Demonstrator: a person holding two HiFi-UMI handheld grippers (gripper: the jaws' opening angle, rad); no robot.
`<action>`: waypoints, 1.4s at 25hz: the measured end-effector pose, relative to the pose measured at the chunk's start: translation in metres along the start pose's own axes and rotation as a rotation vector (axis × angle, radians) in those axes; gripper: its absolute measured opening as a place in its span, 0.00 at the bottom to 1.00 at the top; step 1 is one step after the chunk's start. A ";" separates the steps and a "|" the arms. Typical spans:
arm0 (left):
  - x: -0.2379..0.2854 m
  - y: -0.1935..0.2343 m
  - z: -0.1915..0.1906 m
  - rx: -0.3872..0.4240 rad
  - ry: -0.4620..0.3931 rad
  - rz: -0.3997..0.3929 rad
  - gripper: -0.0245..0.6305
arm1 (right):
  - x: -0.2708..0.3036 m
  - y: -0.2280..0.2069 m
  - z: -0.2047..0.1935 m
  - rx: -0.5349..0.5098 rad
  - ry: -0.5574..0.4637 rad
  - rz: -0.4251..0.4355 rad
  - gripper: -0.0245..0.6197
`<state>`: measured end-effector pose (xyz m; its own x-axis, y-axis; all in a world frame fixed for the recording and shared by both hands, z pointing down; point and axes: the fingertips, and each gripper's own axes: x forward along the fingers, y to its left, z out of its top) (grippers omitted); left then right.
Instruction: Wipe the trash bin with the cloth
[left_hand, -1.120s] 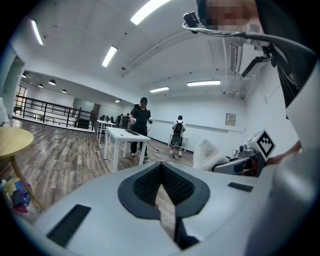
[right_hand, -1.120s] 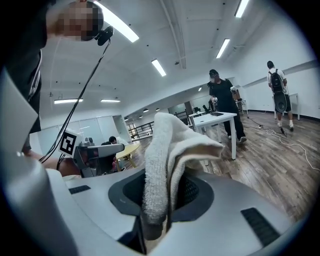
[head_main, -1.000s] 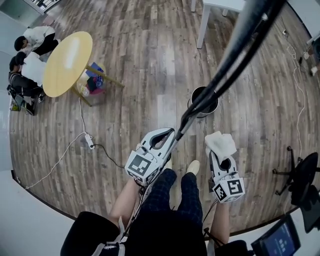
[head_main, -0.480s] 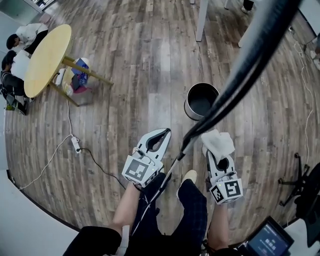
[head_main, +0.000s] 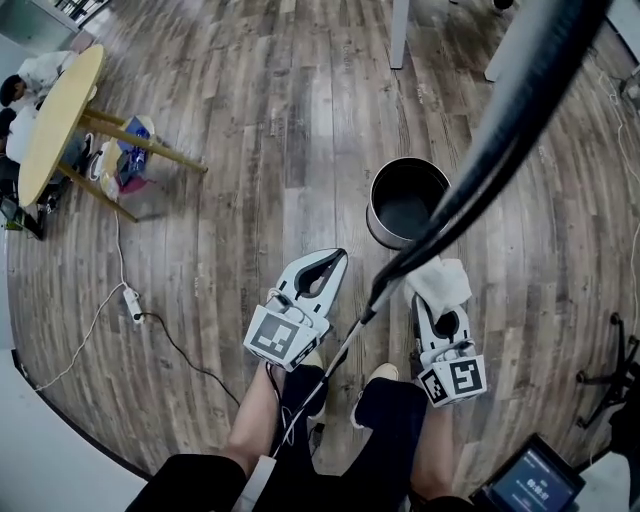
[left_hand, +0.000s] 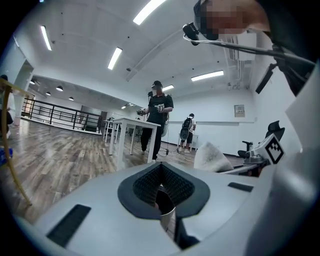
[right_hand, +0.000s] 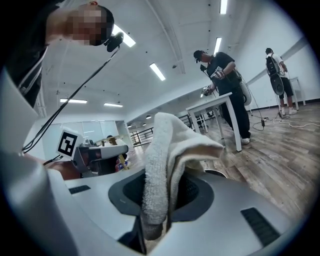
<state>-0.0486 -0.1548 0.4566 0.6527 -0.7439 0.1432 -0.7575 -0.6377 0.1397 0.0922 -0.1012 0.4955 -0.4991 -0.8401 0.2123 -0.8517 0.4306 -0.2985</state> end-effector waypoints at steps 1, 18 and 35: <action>0.006 0.002 -0.009 -0.002 -0.004 -0.003 0.03 | 0.004 -0.007 -0.009 -0.008 0.001 -0.001 0.18; 0.048 0.030 -0.086 0.019 -0.034 -0.045 0.03 | 0.048 -0.047 -0.070 -0.147 -0.007 0.079 0.18; 0.054 0.016 -0.099 -0.014 -0.063 -0.047 0.03 | 0.066 -0.063 -0.180 -0.136 0.049 0.091 0.18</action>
<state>-0.0246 -0.1855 0.5639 0.6849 -0.7249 0.0741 -0.7257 -0.6695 0.1583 0.0844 -0.1243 0.6958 -0.5797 -0.7798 0.2363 -0.8146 0.5479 -0.1904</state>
